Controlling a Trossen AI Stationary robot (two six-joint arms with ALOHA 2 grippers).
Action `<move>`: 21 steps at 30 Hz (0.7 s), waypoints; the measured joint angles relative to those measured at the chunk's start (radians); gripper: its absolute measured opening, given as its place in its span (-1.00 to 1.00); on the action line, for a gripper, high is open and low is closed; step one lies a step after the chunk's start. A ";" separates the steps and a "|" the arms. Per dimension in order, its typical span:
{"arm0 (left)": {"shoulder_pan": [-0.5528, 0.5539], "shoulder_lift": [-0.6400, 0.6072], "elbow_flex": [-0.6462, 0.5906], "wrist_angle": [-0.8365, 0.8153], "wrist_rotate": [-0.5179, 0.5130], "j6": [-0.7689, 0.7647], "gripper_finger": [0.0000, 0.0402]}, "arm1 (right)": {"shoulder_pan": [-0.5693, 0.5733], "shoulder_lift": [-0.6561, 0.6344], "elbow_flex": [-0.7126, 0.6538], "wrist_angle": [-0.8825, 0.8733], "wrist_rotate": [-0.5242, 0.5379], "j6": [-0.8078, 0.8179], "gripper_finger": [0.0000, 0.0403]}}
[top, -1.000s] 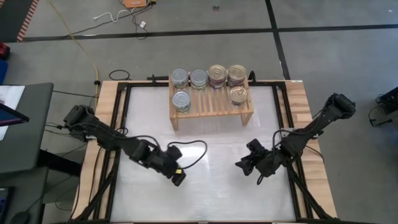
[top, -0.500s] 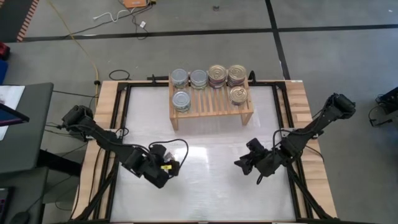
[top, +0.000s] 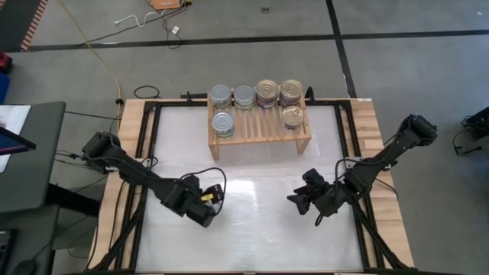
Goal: Stack canned seafood by type on shelf
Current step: Stack the blue tuna can on top of the blue tuna can on the shelf
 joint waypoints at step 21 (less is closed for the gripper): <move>0.096 0.026 -0.009 -0.059 0.141 0.010 0.39 | 0.000 0.000 0.000 -0.002 0.029 -0.081 0.28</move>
